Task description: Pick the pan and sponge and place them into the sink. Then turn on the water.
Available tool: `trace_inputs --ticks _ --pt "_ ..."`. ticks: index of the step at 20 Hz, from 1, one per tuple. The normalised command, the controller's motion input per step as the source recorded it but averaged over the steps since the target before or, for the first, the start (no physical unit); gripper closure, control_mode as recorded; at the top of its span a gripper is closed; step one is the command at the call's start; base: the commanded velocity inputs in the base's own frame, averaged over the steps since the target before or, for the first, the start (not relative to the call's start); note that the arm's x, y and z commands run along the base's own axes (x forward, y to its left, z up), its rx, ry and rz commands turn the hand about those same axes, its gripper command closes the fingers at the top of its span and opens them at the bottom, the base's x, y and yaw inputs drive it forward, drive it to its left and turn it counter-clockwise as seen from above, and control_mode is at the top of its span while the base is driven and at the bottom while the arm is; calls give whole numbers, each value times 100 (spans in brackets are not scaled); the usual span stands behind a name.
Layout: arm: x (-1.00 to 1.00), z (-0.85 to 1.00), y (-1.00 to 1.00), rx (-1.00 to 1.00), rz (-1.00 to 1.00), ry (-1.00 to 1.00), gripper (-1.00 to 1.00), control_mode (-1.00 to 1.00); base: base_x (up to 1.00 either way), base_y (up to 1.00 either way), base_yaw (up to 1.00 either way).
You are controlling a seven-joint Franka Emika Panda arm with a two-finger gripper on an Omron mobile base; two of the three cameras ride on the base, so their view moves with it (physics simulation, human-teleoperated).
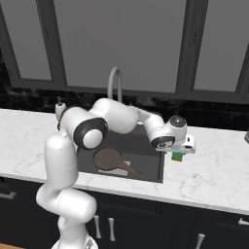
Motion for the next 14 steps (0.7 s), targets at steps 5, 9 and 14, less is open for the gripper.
trace_inputs --ticks 5,9,14 --pt "9 -10 -2 0 0 0 -100 -100 0 0 0" --pt "9 -3 -7 0 0 0 -100 -100 0 0 0" --pt "13 -8 -6 0 0 0 -100 -100 0 0 0"
